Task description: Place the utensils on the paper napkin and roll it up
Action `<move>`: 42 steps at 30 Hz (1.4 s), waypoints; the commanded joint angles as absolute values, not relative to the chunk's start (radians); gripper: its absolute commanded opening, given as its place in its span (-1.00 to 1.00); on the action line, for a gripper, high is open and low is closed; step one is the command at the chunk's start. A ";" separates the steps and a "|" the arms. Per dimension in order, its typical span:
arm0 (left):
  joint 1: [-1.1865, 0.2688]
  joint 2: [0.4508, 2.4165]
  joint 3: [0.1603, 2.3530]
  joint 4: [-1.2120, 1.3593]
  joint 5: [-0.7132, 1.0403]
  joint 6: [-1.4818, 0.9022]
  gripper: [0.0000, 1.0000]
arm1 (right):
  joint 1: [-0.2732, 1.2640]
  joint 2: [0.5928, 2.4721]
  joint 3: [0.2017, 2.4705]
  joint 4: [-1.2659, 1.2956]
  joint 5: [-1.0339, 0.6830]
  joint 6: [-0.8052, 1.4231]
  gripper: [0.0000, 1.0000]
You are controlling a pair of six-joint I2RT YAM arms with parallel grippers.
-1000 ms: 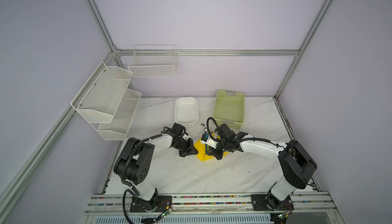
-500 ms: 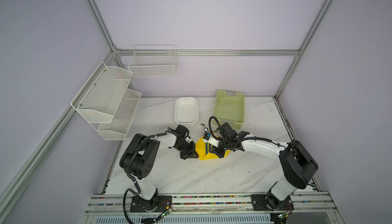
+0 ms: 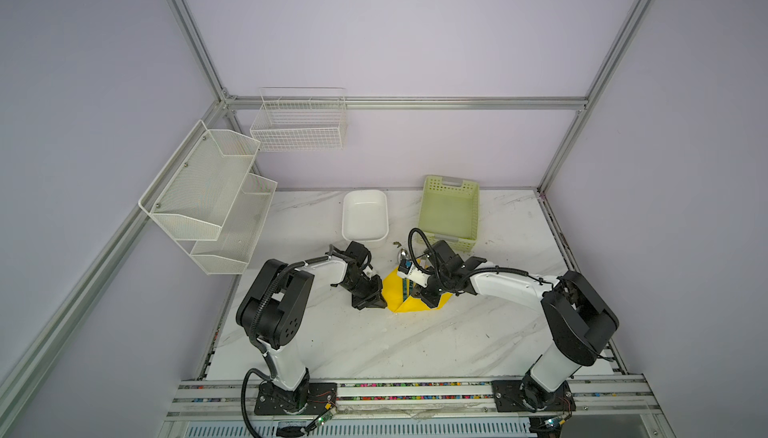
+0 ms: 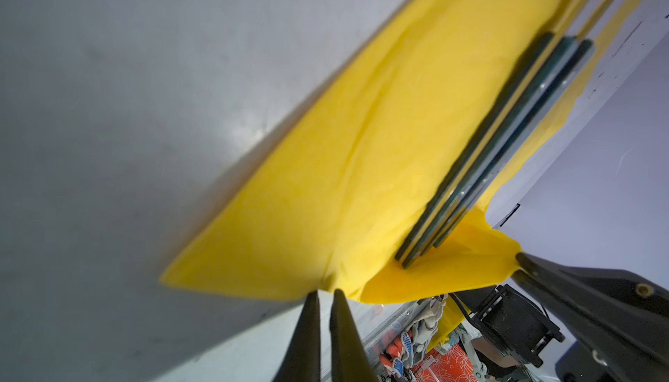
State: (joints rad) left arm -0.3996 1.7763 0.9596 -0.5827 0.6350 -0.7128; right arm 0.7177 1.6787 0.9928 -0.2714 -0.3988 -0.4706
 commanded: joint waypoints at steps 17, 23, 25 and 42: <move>-0.402 1.837 1.119 -0.607 0.636 -0.686 -0.81 | 0.697 1.714 1.035 -0.258 -0.409 -0.521 -1.00; -0.402 1.848 1.102 -0.607 0.638 -0.674 -0.81 | 0.691 1.721 1.049 -0.256 -0.413 -0.528 -1.00; -0.402 1.851 1.093 -0.607 0.636 -0.671 -0.82 | 0.692 1.728 1.056 -0.256 -0.415 -0.531 -1.00; -0.402 1.819 1.067 -0.604 0.632 -0.680 -0.82 | 0.690 1.785 1.074 -0.242 -0.404 -0.542 -1.00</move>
